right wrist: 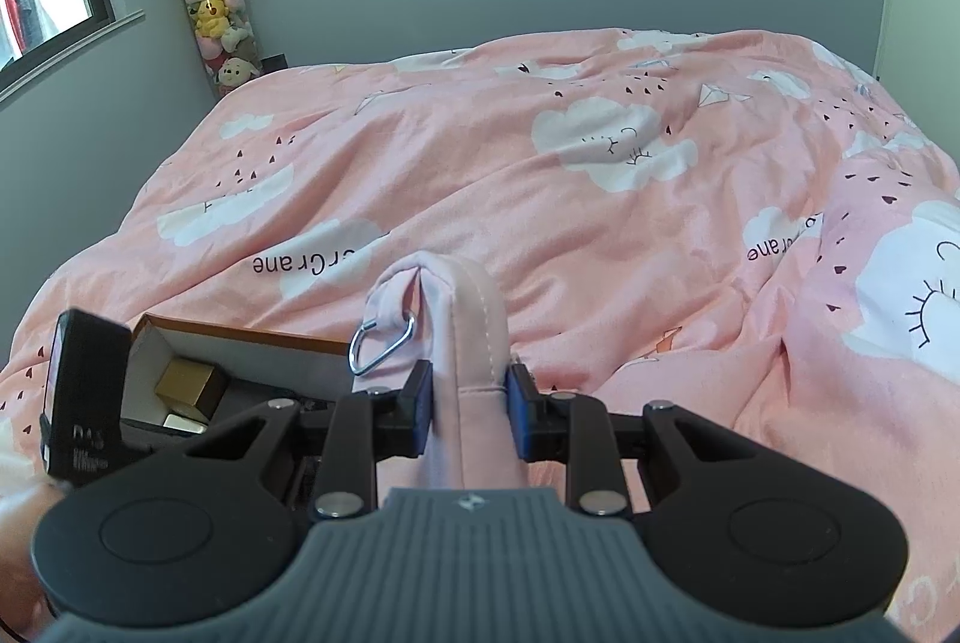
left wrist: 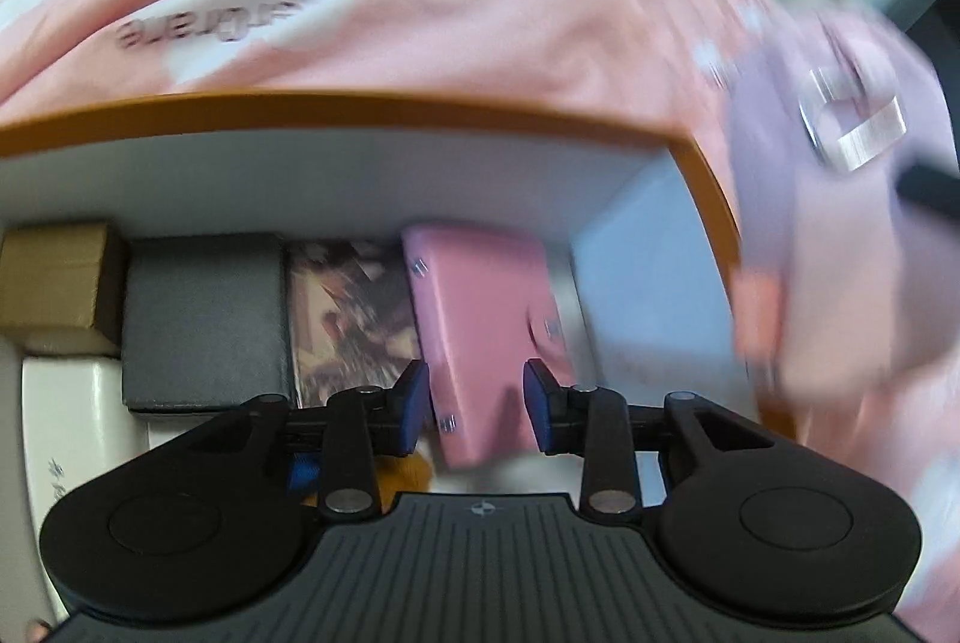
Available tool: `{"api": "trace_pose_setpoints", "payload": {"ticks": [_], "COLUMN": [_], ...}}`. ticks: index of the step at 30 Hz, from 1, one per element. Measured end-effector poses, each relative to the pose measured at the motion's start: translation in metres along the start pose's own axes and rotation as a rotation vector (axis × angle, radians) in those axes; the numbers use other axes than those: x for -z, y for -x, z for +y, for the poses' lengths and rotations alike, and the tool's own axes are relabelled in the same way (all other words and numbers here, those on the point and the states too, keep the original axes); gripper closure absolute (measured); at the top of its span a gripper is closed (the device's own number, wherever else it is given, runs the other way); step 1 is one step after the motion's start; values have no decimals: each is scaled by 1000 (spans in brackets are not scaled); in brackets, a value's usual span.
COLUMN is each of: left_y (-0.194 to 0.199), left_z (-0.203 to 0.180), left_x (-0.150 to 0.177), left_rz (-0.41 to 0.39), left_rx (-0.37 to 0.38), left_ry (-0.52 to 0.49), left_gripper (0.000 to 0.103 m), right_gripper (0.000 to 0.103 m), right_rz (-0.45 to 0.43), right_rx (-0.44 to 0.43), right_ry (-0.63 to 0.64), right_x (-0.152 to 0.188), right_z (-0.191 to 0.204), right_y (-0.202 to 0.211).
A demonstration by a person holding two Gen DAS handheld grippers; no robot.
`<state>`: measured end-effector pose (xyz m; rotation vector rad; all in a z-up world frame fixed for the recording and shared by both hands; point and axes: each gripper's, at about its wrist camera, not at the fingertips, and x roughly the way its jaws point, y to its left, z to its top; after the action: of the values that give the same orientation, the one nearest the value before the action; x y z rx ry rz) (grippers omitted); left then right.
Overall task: Organize objects
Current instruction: 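Lower the pink wallet into the box with the left tool while the right tool carries the pouch, then open the left tool to release the pink wallet while the right tool holds the pouch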
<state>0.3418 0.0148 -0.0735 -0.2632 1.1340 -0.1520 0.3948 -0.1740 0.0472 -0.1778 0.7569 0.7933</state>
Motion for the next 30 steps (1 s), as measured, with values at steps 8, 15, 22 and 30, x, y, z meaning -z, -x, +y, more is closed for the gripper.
{"api": "trace_pose_setpoints", "payload": {"ticks": [8, 15, 22, 30], "left_y": [-15, -27, 19, 77], "left_z": [-25, -27, -8, 29], "left_x": [5, -4, -1, 12], "left_rz": [65, 68, -90, -227], "left_rx": [-49, -44, -40, -70], "left_ry": [-199, -193, -116, -3], "left_gripper": [58, 66, 66, 66], "right_gripper": [76, 76, 75, 76], "right_rz": [5, 10, 36, 97], "right_rx": [-7, -9, -70, -128], "right_ry": [7, 16, -43, -75], "right_x": [2, 3, 3, 4], "right_z": [-1, 1, 2, 31], "right_y": [0, 0, -1, -29]}}
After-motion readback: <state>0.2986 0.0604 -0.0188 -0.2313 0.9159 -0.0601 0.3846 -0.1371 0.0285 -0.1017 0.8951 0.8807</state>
